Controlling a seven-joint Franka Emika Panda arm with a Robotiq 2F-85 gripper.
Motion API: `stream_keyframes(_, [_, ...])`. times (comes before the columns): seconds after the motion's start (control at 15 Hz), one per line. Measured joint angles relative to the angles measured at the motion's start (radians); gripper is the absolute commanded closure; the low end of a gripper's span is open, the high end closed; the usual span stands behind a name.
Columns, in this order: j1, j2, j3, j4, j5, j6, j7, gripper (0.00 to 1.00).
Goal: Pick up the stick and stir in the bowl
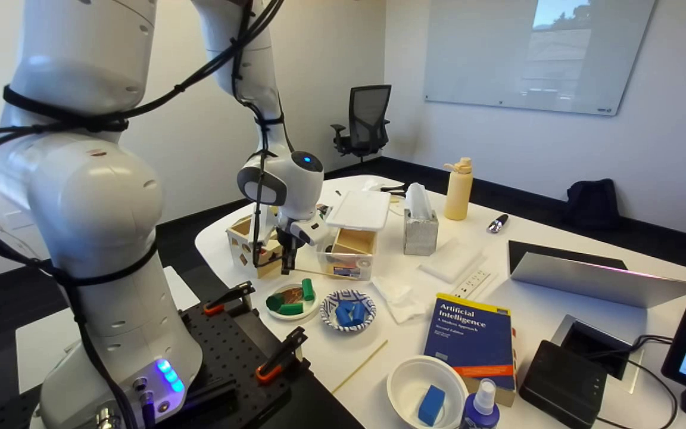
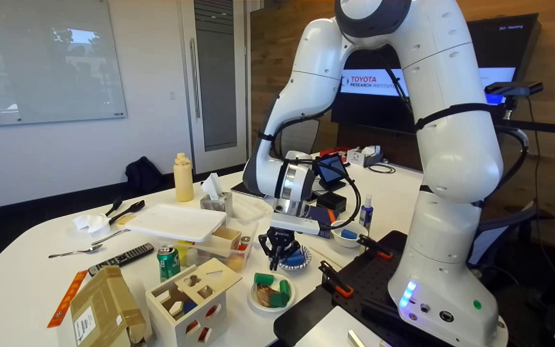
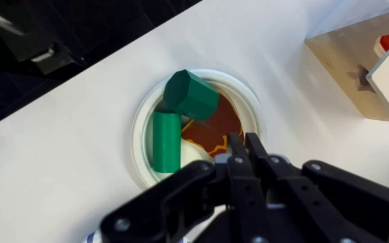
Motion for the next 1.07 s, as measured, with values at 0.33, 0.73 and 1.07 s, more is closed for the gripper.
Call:
stream_keyframes(0.33, [-0.001,0.072,-0.017,0.052,-0.009,0.000,-0.007,0.98])
stream_keyframes(0.73, [-0.017,0.163,-0.022,0.120,-0.009,0.000,-0.026,0.98])
stream_keyframes(1.07, [-0.027,0.213,-0.022,0.147,-0.010,0.000,-0.027,0.98])
